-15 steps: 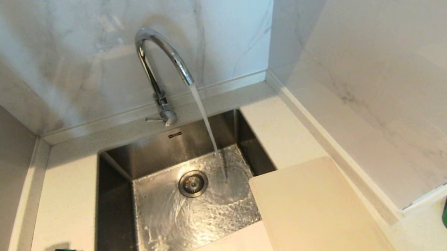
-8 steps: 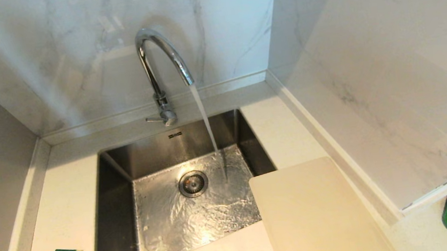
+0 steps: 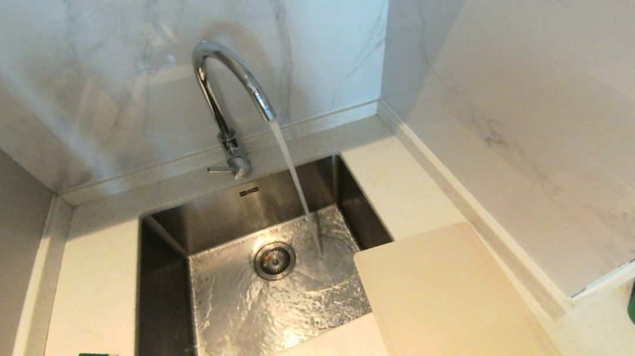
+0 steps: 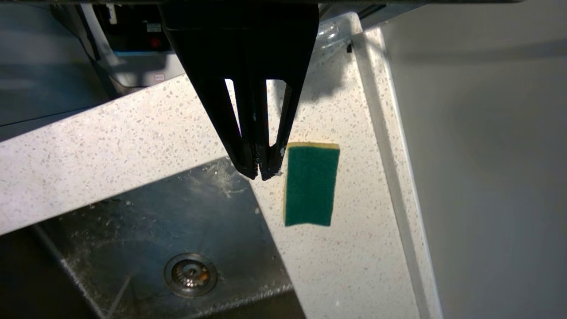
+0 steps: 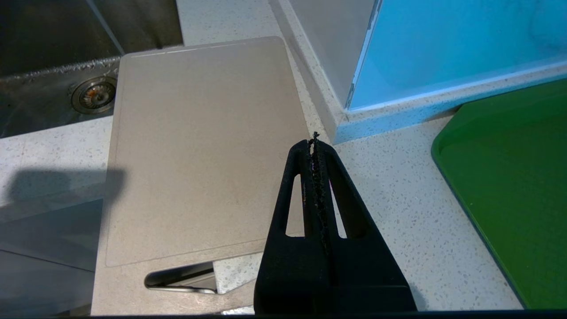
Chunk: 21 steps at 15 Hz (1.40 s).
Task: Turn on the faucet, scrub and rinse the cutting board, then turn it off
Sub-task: Pick up the cleaning cloth
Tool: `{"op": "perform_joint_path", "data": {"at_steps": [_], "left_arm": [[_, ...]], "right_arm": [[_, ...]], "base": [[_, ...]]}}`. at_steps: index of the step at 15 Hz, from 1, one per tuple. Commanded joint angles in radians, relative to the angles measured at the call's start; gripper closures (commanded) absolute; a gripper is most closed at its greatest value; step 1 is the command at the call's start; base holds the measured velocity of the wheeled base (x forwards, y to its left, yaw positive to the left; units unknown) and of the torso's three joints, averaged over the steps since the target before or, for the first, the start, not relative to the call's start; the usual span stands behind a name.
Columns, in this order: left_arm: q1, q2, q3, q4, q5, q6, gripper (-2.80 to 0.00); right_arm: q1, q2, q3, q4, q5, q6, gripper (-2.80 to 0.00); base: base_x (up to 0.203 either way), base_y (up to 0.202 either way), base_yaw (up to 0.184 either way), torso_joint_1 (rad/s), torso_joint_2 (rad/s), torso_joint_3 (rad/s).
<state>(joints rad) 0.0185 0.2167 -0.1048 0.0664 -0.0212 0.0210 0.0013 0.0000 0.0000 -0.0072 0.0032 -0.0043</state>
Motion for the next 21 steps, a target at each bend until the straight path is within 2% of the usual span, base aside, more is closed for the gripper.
{"op": "perform_joint_path", "data": {"at_steps": [1,4,7,9,11,13,16,21], "left_arm": [[-0.018,-0.094,0.021,0.012,0.001,0.019,0.0],[-0.017,-0.111,0.033,0.015,0.062,0.039,0.0],[-0.017,-0.123,0.039,0.022,0.092,0.036,0.0],[-0.017,-0.159,0.041,0.03,0.068,0.038,0.0],[-0.02,-0.198,0.056,0.074,-0.006,0.04,0.0],[-0.022,-0.216,0.057,0.072,-0.007,0.038,0.0],[-0.022,-0.217,0.089,-0.024,-0.002,0.032,0.0],[-0.022,-0.217,0.088,-0.026,-0.008,0.036,0.0]], "right_arm": [[0.0,0.0,0.0,0.0,0.0,0.0,0.0],[-0.001,0.0,0.0,0.0,0.0,0.0,0.0],[0.0,0.0,0.0,0.0,0.0,0.0,0.0],[0.0,0.0,0.002,0.0,0.0,0.0,0.0],[-0.001,0.002,0.0,0.0,0.0,0.0,0.0],[0.0,0.0,0.0,0.0,0.0,0.0,0.0],[0.0,0.0,0.0,0.0,0.0,0.0,0.0],[0.0,0.001,0.0,0.0,0.0,0.0,0.0]], "base": [[0.0,0.0,0.0,0.0,0.0,0.0],[0.0,0.0,0.0,0.0,0.0,0.0],[0.0,0.0,0.0,0.0,0.0,0.0],[0.0,0.0,0.0,0.0,0.0,0.0],[0.0,0.0,0.0,0.0,0.0,0.0],[0.0,0.0,0.0,0.0,0.0,0.0],[0.0,0.0,0.0,0.0,0.0,0.0],[0.0,0.0,0.0,0.0,0.0,0.0]]}}
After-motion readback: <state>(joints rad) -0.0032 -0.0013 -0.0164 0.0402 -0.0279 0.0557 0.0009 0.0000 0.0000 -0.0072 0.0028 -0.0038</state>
